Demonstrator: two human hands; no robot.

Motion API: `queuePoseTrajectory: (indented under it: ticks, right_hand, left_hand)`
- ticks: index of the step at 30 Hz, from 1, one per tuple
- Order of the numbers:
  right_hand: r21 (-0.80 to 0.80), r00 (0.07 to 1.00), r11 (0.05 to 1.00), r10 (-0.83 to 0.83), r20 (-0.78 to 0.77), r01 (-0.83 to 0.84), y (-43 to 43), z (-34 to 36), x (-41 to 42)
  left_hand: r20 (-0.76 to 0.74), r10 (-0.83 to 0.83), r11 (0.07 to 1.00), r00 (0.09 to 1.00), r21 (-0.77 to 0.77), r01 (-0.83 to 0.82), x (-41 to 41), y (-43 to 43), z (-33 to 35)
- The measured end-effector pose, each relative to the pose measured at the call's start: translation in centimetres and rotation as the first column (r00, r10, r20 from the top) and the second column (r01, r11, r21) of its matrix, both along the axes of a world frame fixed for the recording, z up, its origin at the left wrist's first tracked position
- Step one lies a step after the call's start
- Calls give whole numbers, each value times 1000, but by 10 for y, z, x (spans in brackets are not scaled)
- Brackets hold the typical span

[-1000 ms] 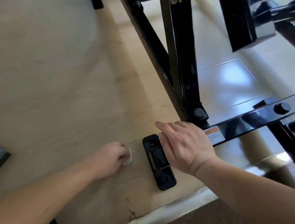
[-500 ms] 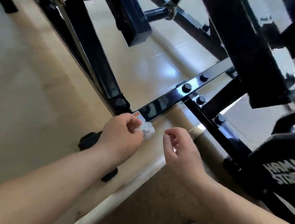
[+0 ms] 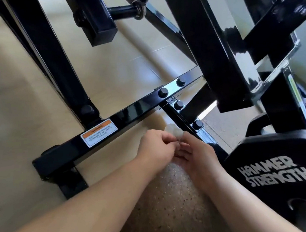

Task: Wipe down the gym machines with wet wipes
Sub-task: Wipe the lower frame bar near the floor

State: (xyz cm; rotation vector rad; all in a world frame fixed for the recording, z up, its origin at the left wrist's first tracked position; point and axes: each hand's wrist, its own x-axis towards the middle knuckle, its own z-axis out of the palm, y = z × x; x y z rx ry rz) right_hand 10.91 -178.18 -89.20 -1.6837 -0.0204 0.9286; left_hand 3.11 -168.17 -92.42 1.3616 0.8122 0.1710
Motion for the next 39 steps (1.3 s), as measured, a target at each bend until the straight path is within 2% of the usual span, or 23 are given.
queuePoseTrajectory:
  ticks: [2,4,7,11,15,18,20,21,23,25,27,28,29,31,32,34,36,39]
  right_hand:
    - [-111,989,988,-98,109,110,1,-9,3]
    - [-252,933,941,-134,334,226,0,-24,10]
    - [-347,774,886,-21,633,308,-3,-39,28]
    - [-439,590,851,204,781,287,-4,-43,50]
    - [-635,522,734,453,723,242,-13,-67,58]
    - [-701,453,691,575,681,175,-25,-84,52]
    - [-797,493,586,655,572,146,-25,-86,53]
    - [-831,543,542,664,514,124,-23,-86,55]
    - [-868,609,488,663,436,90,-17,-83,57]
    - [-892,598,441,692,405,94,-14,-83,55]
    - [-916,585,386,721,372,108,-15,-84,54]
    - [-928,606,353,715,349,117,-18,-85,56]
    - [-923,670,359,653,352,135,-18,-84,59]
    - [-876,823,432,403,401,215,-15,-77,65]
    - [-861,849,444,329,413,246,-13,-75,64]
    - [-868,815,450,409,410,211,-7,-76,51]
    - [-852,681,517,596,425,79,-2,-82,32]
    - [-867,537,498,739,407,-29,-8,-81,29]
  left_hand:
    - [-23,-41,999,999,-17,41,5,-9,-7]
    - [-65,-45,999,997,-11,45,9,-16,-13]
    - [-135,-59,997,989,43,65,10,-19,-17]
    - [-171,-53,998,984,18,57,1,-11,-27]
    - [-200,-58,994,978,84,76,-8,-5,-36]
    - [-214,-100,987,972,100,123,-8,-1,-39]
    - [-231,-153,970,961,151,191,-10,2,-40]
    - [-269,-192,944,944,211,252,-12,3,-41]
    - [-391,-273,834,879,358,419,-19,6,-49]
    - [-508,-347,704,788,414,577,-29,12,-61]
    - [-581,-382,612,718,423,668,-39,18,-71]
    - [-615,-386,571,688,427,702,-44,21,-74]
    - [-648,-381,534,660,428,729,-49,25,-77]
    - [-700,-352,498,621,421,758,-58,31,-82]
    - [-717,-342,495,608,413,765,-60,33,-83]
    - [-737,-328,502,590,393,770,-64,35,-85]
    - [-732,-323,552,600,369,747,-66,37,-87]
    - [-710,-312,592,632,375,713,-61,38,-90]
